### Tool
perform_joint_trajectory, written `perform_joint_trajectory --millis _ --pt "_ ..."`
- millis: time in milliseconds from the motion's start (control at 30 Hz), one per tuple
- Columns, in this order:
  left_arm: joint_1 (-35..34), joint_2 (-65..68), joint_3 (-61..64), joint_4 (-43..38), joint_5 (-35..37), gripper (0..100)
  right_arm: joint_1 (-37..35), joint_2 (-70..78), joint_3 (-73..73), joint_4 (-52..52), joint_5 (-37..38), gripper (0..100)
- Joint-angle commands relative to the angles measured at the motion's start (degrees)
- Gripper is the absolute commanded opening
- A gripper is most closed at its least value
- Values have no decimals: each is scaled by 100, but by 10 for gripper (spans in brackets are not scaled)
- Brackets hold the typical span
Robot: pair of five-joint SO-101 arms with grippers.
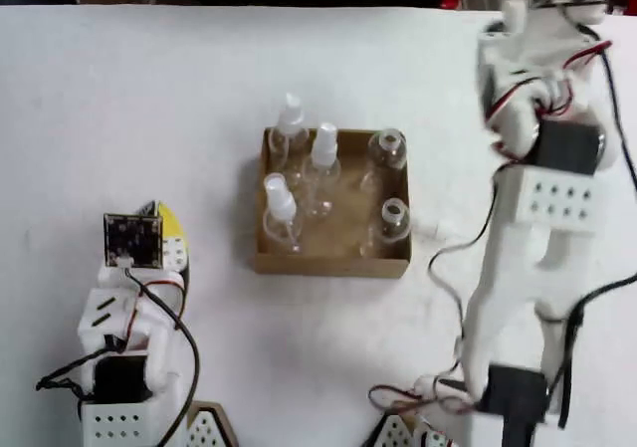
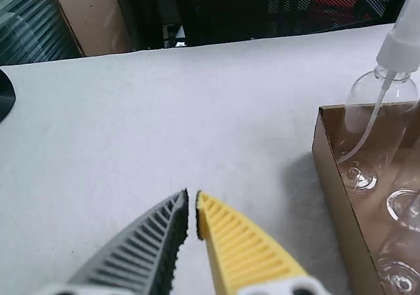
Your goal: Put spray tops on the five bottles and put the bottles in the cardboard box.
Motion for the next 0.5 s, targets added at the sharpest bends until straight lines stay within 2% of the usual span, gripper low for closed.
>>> perform_joint_trajectory --millis 0,267,467 --pt "57 -57 -26 -149 -53 24 -699 -831 -220 251 -70 15" --pt "57 -57 -35 -141 -53 24 -1965 -1411 -185 910 -88 15" --pt "57 -57 -35 -141 -53 24 -2422 -2070 765 866 -105 15"
